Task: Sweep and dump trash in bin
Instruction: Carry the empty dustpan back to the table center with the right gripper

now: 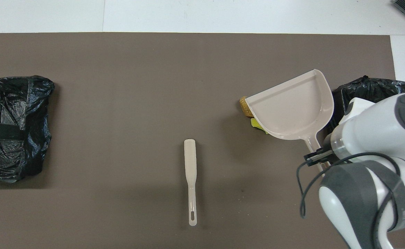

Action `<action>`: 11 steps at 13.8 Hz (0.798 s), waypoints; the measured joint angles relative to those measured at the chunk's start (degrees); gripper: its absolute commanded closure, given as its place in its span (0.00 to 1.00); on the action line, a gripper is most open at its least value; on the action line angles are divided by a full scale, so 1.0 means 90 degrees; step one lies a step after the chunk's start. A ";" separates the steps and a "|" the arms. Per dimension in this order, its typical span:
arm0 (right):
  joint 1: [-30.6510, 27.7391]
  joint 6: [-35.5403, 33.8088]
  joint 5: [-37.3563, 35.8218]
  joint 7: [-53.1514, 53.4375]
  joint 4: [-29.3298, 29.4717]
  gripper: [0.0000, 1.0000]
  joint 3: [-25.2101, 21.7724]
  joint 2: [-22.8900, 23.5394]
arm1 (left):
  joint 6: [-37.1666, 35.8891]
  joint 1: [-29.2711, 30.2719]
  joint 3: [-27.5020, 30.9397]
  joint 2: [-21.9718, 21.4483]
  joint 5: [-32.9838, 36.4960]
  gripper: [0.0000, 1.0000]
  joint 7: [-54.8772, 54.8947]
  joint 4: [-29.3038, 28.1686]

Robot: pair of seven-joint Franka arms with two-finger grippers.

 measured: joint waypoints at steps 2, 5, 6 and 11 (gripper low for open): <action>0.0503 0.0010 0.0420 0.0999 0.0336 1.00 0.0016 0.0369 | 0.0000 0.0001 0.0014 0.0001 0.0000 0.00 -0.0003 0.0000; 0.1274 0.0140 0.0694 0.2551 0.1032 1.00 0.0030 0.1186 | 0.0000 0.0001 0.0019 0.0001 0.0000 0.00 -0.0003 0.0000; 0.1448 0.0276 0.0807 0.2995 0.1247 1.00 0.0033 0.1471 | 0.0000 0.0002 0.0020 0.0002 0.0000 0.00 -0.0004 0.0000; 0.2214 0.0717 0.0985 0.4155 0.2271 1.00 0.0028 0.2761 | 0.0000 0.0002 0.0020 0.0001 0.0000 0.00 -0.0006 0.0000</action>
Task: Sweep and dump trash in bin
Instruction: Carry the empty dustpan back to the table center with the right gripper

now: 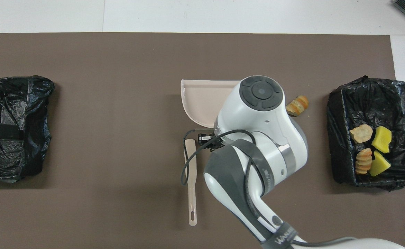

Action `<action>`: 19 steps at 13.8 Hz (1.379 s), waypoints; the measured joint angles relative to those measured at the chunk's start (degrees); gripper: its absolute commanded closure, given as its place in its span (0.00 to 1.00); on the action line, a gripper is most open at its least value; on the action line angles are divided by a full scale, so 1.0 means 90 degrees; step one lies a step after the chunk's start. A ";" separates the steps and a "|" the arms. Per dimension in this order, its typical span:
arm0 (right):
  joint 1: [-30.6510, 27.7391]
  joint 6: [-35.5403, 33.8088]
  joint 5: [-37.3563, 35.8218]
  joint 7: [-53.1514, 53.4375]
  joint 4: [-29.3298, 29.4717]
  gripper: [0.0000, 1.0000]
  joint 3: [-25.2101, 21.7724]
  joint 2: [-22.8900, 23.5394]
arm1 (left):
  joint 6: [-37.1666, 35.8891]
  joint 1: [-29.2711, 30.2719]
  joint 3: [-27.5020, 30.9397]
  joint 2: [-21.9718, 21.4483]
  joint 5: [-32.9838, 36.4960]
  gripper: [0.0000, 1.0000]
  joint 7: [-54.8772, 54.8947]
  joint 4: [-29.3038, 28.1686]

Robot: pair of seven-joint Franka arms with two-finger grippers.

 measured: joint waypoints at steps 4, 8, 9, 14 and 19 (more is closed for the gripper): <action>0.0310 0.0346 0.0000 0.0342 0.0903 1.00 -0.0015 0.0986 | 0.0000 0.0000 0.0000 0.0000 0.0000 0.00 -0.0001 0.0000; 0.0371 0.0745 -0.0046 0.0346 0.1370 1.00 -0.0042 0.1720 | 0.0000 0.0000 0.0000 0.0000 0.0000 0.00 -0.0001 0.0000; 0.0371 0.0808 -0.0123 0.0346 0.1423 1.00 -0.0047 0.1835 | 0.0000 0.0000 0.0000 0.0000 0.0000 0.00 -0.0001 0.0000; 0.0375 0.1103 -0.0192 0.0346 0.1473 0.01 -0.0052 0.2093 | 0.0000 0.0000 0.0000 0.0000 0.0000 0.00 -0.0002 0.0000; 0.0421 0.1117 -0.0548 0.0345 0.1632 0.00 -0.0047 0.2072 | 0.0000 0.0000 0.0000 0.0000 0.0000 0.00 -0.0002 0.0000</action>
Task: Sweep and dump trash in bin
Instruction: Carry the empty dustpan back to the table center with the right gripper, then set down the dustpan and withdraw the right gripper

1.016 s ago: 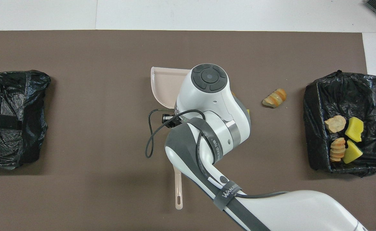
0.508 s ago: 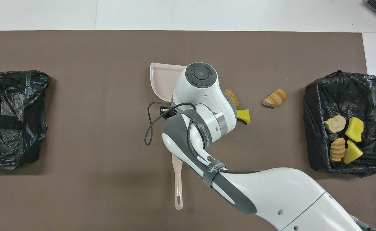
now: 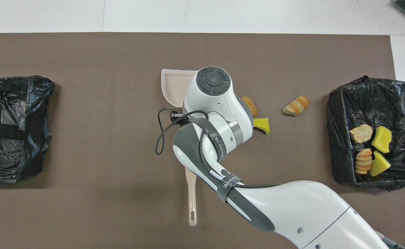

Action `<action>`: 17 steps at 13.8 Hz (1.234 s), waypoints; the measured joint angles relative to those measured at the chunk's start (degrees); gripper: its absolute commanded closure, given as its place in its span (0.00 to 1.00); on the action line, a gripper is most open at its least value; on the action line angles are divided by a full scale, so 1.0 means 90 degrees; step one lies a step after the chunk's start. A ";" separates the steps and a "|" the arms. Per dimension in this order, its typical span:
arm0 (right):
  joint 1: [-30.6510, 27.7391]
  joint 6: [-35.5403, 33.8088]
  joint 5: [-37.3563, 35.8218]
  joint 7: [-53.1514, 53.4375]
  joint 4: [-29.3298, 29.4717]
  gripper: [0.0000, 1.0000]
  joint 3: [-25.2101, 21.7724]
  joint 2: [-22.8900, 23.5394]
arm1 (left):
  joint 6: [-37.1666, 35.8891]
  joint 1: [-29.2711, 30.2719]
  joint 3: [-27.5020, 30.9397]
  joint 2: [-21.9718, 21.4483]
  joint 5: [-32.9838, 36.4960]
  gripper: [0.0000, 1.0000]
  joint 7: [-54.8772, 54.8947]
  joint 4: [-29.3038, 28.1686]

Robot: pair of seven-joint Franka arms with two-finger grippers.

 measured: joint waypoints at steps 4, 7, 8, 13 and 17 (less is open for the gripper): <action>0.0009 -0.0003 -0.0375 0.0000 0.0008 0.00 0.0000 -0.0195 | 0.0000 0.0000 0.0000 0.0000 0.0000 0.00 0.0000 0.0000; 0.0006 -0.0276 -0.0392 0.0000 -0.0066 0.00 -0.0004 -0.0603 | 0.0000 0.0000 0.0000 0.0000 0.0000 0.00 -0.0001 0.0000; 0.0007 -0.0406 -0.0392 0.0000 -0.0175 0.00 -0.0003 -0.0808 | 0.0000 0.0000 0.0000 0.0000 0.0000 0.00 -0.0001 0.0000; 0.0062 -0.0602 -0.0388 0.0000 -0.1638 0.00 0.0022 -0.2200 | 0.0000 0.0000 0.0000 0.0000 0.0000 0.00 -0.0001 0.0000; 0.0314 -0.0337 -0.0125 0.0000 -0.2865 0.00 0.0039 -0.2944 | 0.0000 0.0000 -0.0007 0.0000 0.0000 0.00 -0.0001 0.0000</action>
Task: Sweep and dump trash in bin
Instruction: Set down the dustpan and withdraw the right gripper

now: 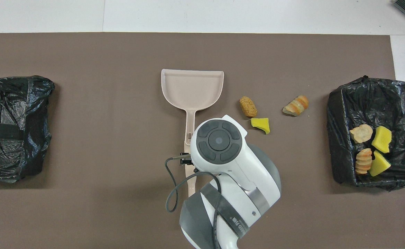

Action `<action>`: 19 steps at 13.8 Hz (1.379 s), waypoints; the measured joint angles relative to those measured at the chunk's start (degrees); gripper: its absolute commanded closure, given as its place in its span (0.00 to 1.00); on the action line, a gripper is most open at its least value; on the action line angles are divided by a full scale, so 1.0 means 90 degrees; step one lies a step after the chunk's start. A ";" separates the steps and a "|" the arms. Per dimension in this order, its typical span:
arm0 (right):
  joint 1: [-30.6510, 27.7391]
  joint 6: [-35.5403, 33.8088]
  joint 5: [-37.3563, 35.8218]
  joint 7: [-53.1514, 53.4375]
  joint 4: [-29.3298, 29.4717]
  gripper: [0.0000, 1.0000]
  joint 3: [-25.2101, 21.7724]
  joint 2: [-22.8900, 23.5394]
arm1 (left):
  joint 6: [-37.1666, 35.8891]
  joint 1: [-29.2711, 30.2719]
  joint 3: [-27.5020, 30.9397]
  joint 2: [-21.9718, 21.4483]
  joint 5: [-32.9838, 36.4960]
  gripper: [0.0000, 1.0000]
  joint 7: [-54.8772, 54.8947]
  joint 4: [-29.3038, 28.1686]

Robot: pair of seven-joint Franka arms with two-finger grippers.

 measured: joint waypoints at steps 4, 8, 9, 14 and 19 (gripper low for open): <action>0.0293 0.1070 0.0348 0.0203 -0.1323 0.00 0.0006 -0.0380 | 0.0000 0.0000 0.0008 0.0000 0.0000 0.00 -0.0003 0.0000; 0.0750 0.1664 0.0350 0.0757 -0.1850 0.02 0.0007 -0.0318 | -0.0092 0.0000 0.0003 0.0000 0.0000 0.00 -0.0004 0.0001; 0.0847 0.1720 0.0350 0.0865 -0.1896 0.05 0.0008 -0.0296 | -0.0139 0.0000 0.0000 0.0000 0.0000 0.00 -0.0005 0.0001; 0.1035 0.1725 0.0353 0.0969 -0.2153 0.29 0.0008 -0.0268 | -0.0160 0.0000 -0.0008 0.0000 0.0000 0.00 -0.0015 0.0002; 0.1037 0.1729 0.0358 0.0997 -0.2173 0.88 0.0008 -0.0268 | -0.0159 0.0000 -0.0008 0.0000 0.0000 0.00 -0.0014 0.0004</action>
